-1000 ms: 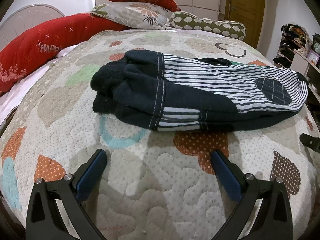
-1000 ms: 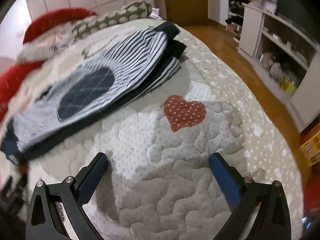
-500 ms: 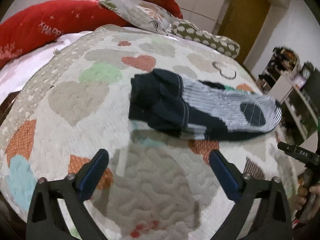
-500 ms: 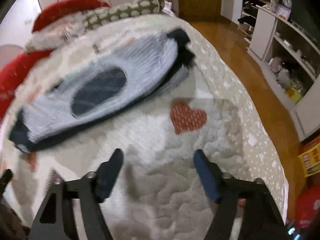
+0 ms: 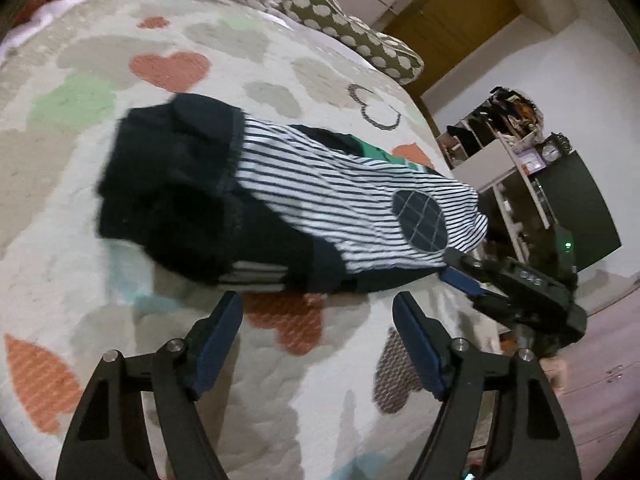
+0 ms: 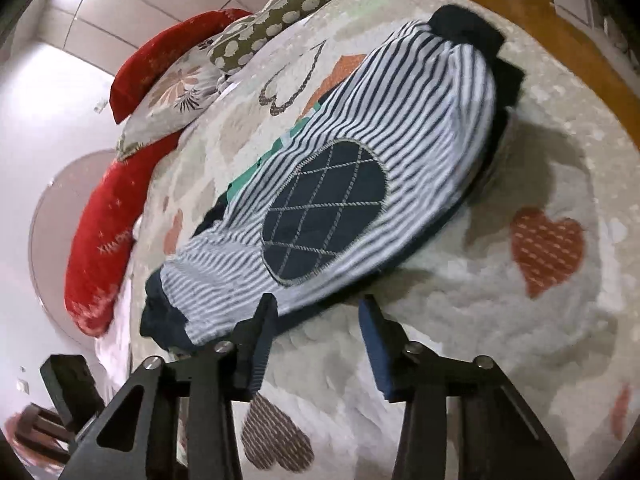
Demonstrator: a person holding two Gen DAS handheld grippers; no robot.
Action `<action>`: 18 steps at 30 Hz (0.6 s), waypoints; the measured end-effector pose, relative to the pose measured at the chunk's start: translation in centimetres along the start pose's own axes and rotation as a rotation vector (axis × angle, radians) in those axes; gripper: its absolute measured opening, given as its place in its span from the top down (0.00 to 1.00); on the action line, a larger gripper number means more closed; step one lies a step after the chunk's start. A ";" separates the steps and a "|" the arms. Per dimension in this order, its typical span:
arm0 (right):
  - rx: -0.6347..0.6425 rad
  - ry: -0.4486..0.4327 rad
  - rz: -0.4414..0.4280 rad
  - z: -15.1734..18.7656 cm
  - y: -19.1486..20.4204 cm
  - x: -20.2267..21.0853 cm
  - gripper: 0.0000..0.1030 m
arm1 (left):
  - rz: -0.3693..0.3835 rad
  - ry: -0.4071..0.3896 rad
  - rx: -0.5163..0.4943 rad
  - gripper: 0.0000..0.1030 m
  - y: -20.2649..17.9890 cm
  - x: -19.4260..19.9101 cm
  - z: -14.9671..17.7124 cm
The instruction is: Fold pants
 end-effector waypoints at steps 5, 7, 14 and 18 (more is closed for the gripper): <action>-0.003 -0.019 0.029 -1.2 0.6 -0.7 0.69 | 0.066 0.016 0.058 0.25 -0.5 0.1 -0.3; 0.006 -0.029 0.016 -1.5 1.0 -0.5 0.72 | 0.068 0.022 0.066 0.25 -0.5 0.0 -0.3; -0.068 -0.045 -0.064 -2.3 1.0 0.0 0.72 | 0.081 0.033 0.117 0.26 0.0 0.0 -0.2; -0.063 -0.014 -0.032 -2.3 0.9 -1.3 0.72 | 0.056 0.038 0.110 0.25 -0.2 -0.5 -0.2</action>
Point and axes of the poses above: each gripper's, at about its wrist camera, not at the fingertips, and x roughly against the way its jaws point, y to its left, z to its underside, the point moved 5 cm from there along -x, roughly the way its jaws point, and after that the axes turned 5 degrees about -y, right-handed, at the moved point
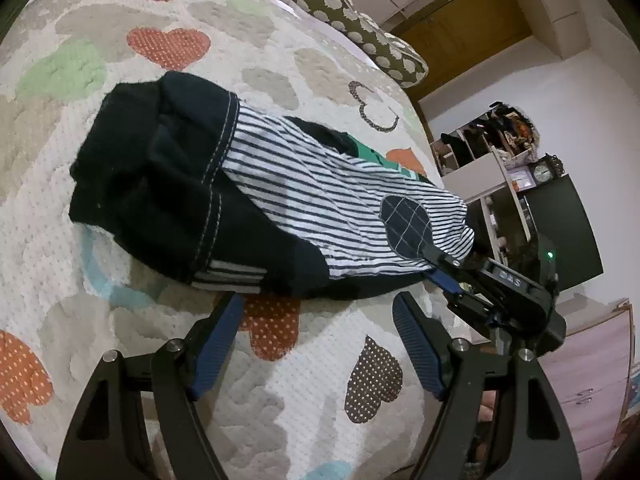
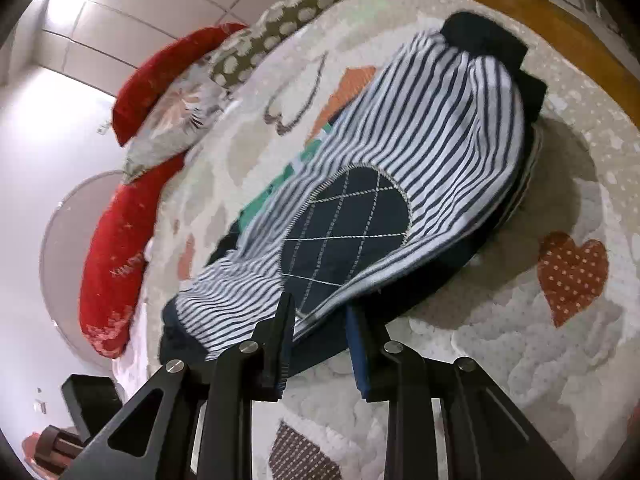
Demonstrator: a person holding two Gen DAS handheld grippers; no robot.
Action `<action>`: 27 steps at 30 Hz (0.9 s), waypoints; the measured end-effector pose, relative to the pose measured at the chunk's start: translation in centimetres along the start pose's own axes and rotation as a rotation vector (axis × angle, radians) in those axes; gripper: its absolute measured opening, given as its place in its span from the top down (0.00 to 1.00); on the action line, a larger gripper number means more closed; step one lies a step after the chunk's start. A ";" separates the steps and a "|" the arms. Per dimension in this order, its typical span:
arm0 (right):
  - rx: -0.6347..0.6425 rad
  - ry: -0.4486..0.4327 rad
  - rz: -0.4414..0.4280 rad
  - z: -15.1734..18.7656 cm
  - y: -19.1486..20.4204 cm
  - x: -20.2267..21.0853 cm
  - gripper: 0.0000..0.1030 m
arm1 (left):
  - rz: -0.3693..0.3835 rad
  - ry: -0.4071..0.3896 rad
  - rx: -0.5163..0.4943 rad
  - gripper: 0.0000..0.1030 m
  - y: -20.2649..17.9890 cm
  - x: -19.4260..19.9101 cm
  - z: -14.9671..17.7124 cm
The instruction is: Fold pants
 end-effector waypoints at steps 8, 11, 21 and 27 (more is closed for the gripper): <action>0.047 -0.008 0.014 -0.2 0.5 -0.6 0.92 | 0.099 0.064 0.034 0.25 -1.9 -1.4 1.1; 0.082 -0.031 0.002 -0.3 1.4 0.2 0.92 | 0.163 0.116 0.072 0.25 -3.1 -2.7 1.6; 0.121 -0.074 -0.067 -0.5 3.2 2.6 0.95 | 0.238 0.111 0.181 0.24 -4.3 -5.8 -1.0; 0.168 -0.087 -0.099 -0.5 4.4 4.4 0.95 | 0.170 0.024 0.267 0.30 -0.2 -4.3 -3.5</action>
Point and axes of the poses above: each gripper's, at about its wrist camera, not at the fingertips, and x roughly against the way its jaws point, y to its left, z to its underside, the point moved 5 cm from there along -x, roughly the way its jaws point, and after that the axes turned 5 degrees about -y, right-handed, at the moved point
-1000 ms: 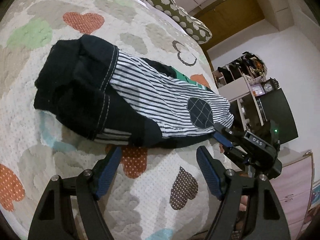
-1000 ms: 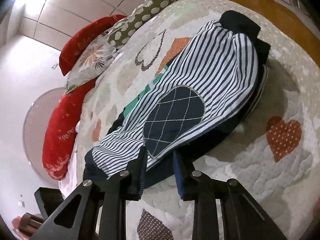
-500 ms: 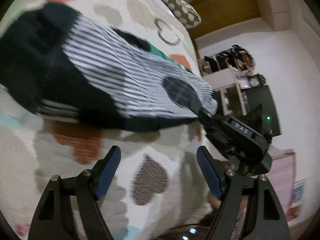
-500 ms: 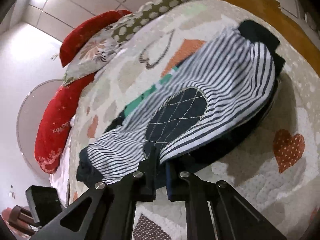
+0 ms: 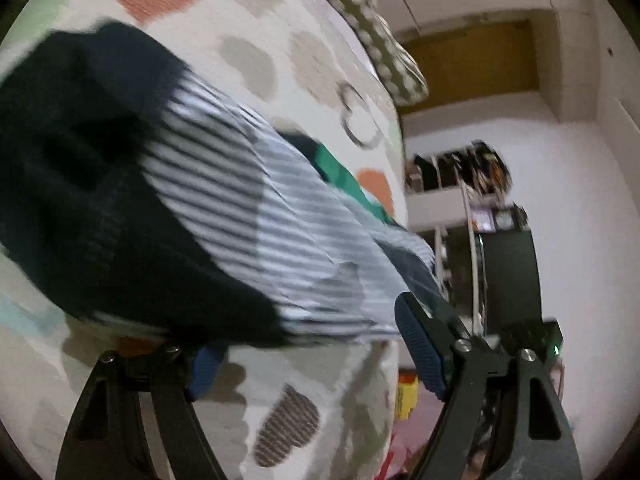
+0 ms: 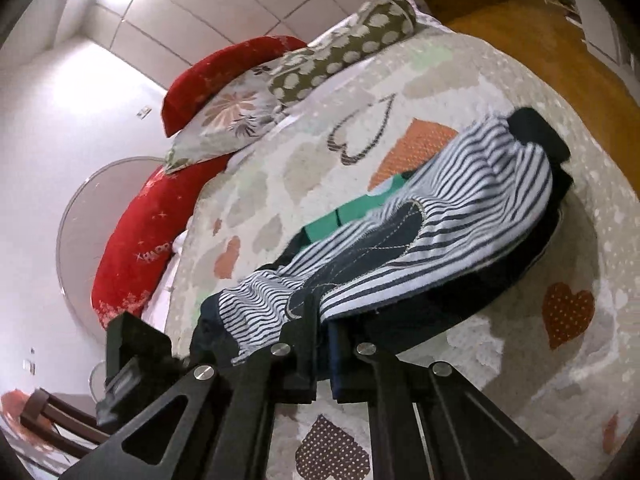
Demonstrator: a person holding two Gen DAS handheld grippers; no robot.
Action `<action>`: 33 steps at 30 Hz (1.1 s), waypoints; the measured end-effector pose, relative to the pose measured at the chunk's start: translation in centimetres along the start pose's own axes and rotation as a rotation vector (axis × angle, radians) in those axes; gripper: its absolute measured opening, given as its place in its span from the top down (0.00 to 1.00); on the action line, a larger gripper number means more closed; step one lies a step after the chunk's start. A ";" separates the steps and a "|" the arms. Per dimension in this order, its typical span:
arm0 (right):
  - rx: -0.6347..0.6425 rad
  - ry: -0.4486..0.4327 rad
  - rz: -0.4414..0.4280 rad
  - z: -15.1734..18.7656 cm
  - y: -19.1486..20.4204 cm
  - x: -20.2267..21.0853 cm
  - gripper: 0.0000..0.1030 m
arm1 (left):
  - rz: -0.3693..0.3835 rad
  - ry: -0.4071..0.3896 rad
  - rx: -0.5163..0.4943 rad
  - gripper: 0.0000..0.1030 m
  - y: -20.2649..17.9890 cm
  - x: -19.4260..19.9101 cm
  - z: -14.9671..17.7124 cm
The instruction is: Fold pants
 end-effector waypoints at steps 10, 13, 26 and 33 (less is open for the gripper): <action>0.153 0.034 0.085 -4.1 2.3 -4.1 0.95 | -0.203 -0.104 -0.107 0.62 -2.0 -0.7 -10.3; 0.239 0.021 0.161 -8.1 3.6 -8.1 0.95 | -0.302 -0.160 -0.187 0.62 -3.4 -2.1 -14.7; 0.179 -0.137 0.233 -11.4 -2.1 -1.9 0.31 | -0.315 -0.171 -0.322 0.24 -1.1 7.0 -11.2; 0.062 -0.118 0.324 -6.2 -10.6 2.1 0.30 | -0.427 -0.049 -0.272 0.20 6.7 6.0 -6.7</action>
Point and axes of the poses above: each gripper's, at about its wrist camera, not at the fingertips, and x roughly against the way its jaws point, y to its left, z to its underside, the point moved 5 cm from there along -x, roughly the way its jaws point, and after that the axes turned 5 degrees about -y, right-handed, at the moved point
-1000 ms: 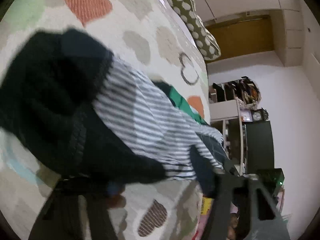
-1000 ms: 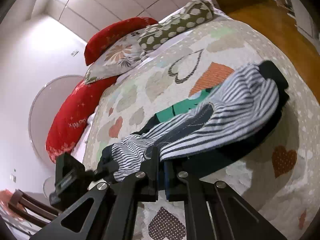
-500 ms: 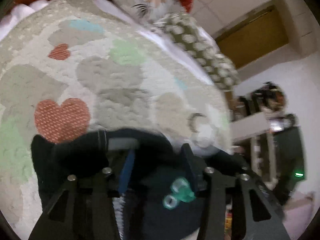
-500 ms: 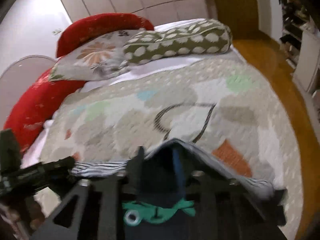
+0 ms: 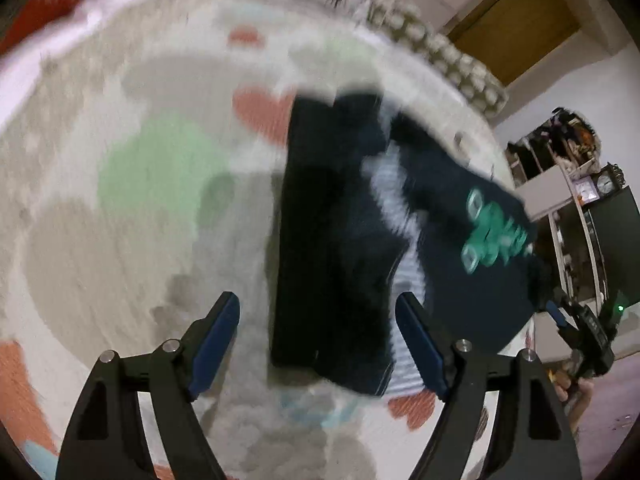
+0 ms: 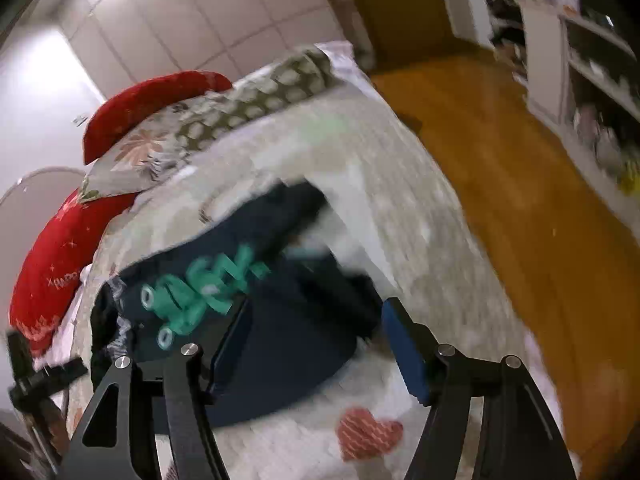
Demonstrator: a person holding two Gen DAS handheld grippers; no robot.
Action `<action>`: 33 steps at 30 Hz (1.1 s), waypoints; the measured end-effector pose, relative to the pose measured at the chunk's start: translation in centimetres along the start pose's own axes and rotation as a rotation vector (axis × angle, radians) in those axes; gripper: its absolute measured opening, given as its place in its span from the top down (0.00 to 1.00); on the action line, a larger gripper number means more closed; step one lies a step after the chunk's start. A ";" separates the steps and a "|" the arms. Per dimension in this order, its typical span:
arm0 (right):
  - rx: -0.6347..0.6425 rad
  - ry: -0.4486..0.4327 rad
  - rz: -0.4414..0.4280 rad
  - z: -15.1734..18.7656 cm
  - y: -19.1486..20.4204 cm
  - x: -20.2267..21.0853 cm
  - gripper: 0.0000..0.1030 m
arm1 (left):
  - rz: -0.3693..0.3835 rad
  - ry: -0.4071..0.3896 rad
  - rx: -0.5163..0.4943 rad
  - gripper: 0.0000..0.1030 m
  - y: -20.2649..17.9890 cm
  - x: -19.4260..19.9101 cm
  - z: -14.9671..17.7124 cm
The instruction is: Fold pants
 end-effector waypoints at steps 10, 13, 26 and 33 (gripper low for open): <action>-0.180 0.113 -0.071 3.1 0.2 -5.1 0.93 | -0.056 0.013 -0.057 0.80 -4.0 -0.9 1.1; -0.208 0.097 -0.117 3.1 0.4 -2.9 0.93 | -0.040 -0.007 -0.070 0.83 -3.5 2.0 1.6; -0.099 0.133 -0.184 12.5 2.1 6.9 0.93 | -0.052 -0.038 -0.037 0.80 1.5 9.0 9.8; -0.123 0.125 -0.126 15.4 -0.6 7.7 0.83 | -0.099 -0.103 -0.024 0.58 3.4 10.8 12.0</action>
Point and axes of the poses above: each gripper's, at about its wrist camera, not at the fingertips, and x roughly against the way its jaws point, y to its left, z to its underside, the point moved 5 cm from there along -x, roughly the way its jaws point, and after that the axes turned 5 degrees about -y, right-handed, at the moved point
